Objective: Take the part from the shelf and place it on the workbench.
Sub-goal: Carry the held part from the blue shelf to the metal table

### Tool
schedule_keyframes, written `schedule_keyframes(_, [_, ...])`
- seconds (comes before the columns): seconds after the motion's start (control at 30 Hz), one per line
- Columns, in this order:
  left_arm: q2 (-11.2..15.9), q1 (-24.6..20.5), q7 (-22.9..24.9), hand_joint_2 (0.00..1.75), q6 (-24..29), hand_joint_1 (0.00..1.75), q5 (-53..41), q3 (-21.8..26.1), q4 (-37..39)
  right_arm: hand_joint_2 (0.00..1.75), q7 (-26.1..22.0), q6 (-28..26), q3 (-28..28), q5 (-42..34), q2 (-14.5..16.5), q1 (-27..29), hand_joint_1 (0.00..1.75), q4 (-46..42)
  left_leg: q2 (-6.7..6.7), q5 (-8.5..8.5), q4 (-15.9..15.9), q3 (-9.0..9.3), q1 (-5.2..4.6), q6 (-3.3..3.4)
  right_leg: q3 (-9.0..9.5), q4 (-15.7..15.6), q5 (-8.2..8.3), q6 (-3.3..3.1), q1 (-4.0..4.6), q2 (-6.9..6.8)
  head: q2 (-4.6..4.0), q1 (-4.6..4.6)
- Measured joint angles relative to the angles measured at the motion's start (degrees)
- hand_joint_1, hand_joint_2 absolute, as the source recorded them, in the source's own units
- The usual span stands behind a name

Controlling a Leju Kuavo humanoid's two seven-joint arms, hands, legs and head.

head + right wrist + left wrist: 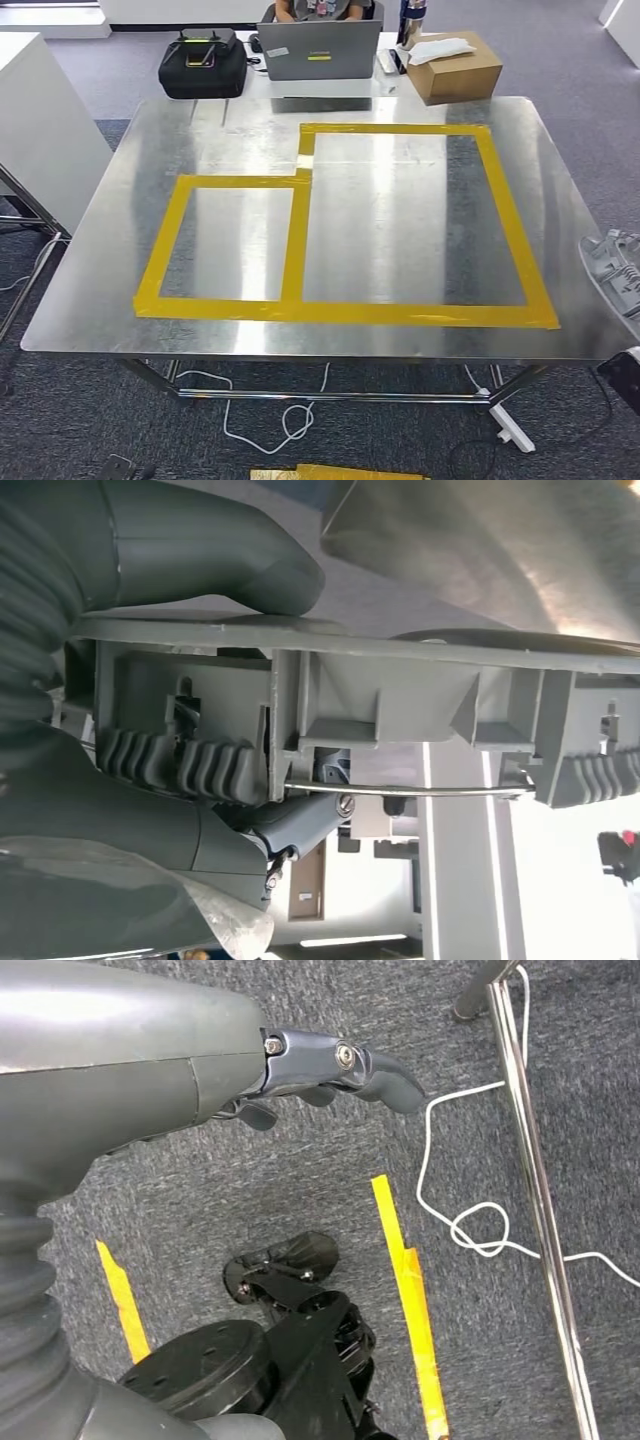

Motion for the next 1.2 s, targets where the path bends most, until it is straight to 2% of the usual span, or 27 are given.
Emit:
schedule_keyframes(0.07, [0.73, -1.47, -0.4, 1.75, 0.74, 0.0, 0.82, -1.45, 1.91, 1.75, 1.1, 1.94, 2.29, 0.04, -5.31, -3.31, 1.75, 3.93, 0.03, 0.08, 0.1, -0.16, -0.07, 0.13, -0.12, 0.0, 0.19, 0.15, -0.07, 0.1, 0.0, 0.02])
schedule_keyframes(0.17, [1.96, -4.32, -0.76, 1.75, 2.19, 0.0, 2.67, -4.32, 5.13, 1.75, 2.49, 3.31, 9.23, 0.91, -13.05, -10.42, 1.75, 10.85, 0.09, 0.3, 0.2, -0.4, -0.18, 0.42, -0.39, -0.01, 0.49, 0.32, -0.16, 0.17, 0.0, 0.01])
schedule_keyframes(0.23, [2.64, -5.56, -0.82, 1.75, 3.05, 0.0, 3.89, -6.18, 6.7, 1.75, 2.97, 3.16, 14.18, 1.69, -16.31, -14.56, 1.75, 14.3, 0.08, 0.48, 0.25, -0.55, -0.22, 0.6, -0.58, -0.01, 0.66, 0.38, -0.2, 0.12, 0.0, -0.01])
schedule_keyframes(0.33, [3.49, -6.37, -1.06, 1.75, 4.38, 0.0, 5.5, -8.8, 8.64, 1.75, 2.32, 1.23, 20.25, 2.53, -18.58, -18.85, 1.75, 17.96, 0.03, 0.73, 0.3, -0.85, -0.23, 0.7, -0.87, -0.01, 0.86, 0.43, -0.2, -0.01, 0.0, 0.01])
schedule_keyframes(0.43, [4.29, -7.0, -1.22, 1.75, 5.56, 0.0, 7.17, -11.41, 10.28, 1.75, 0.29, -1.39, 26.04, 4.08, -18.97, -22.35, 1.75, 20.55, 0.0, 0.84, 0.3, -1.09, -0.24, 0.69, -1.09, 0.0, 0.97, 0.42, -0.2, -0.01, 0.0, -0.01])
schedule_keyframes(0.57, [5.28, -8.27, -0.95, 1.75, 6.47, 0.0, 9.32, -14.98, 11.56, 1.75, -2.28, -2.3, 35.04, 8.14, -18.63, -27.78, 1.75, 23.4, 0.0, 0.91, 0.3, -1.22, -0.23, 0.65, -1.23, 0.02, 1.01, 0.4, -0.17, 0.0, 0.0, -0.01])
schedule_keyframes(0.8, [6.95, -11.01, -0.51, 1.75, 7.03, 0.0, 12.09, -20.57, 12.93, 1.75, -5.39, -2.92, 50.77, 10.78, -15.38, -36.4, 1.75, 27.32, -0.02, 1.06, 0.3, -1.44, -0.23, 0.58, -1.45, 0.04, 1.13, 0.37, -0.17, -0.06, 0.0, 0.0])
schedule_keyframes(0.97, [7.93, -12.11, -0.51, 1.75, 7.54, 0.0, 12.77, -23.46, 14.17, 1.75, -6.02, -3.98, 56.59, 10.0, -14.2, -39.73, 1.75, 28.99, -0.06, 1.12, 0.33, -1.64, -0.24, 0.59, -1.6, 0.04, 1.2, 0.37, -0.17, -0.1, 0.0, 0.01])
schedule_keyframes(1.2, [8.72, -12.78, -0.44, 1.75, 8.03, 0.0, 13.35, -25.7, 14.9, 1.75, -7.75, -6.82, 58.49, 8.83, -14.19, -39.76, 1.75, 30.0, -0.07, 1.11, 0.44, -1.72, -0.26, 0.6, -1.65, 0.03, 1.24, 0.43, -0.19, -0.07, 0.0, 0.01])
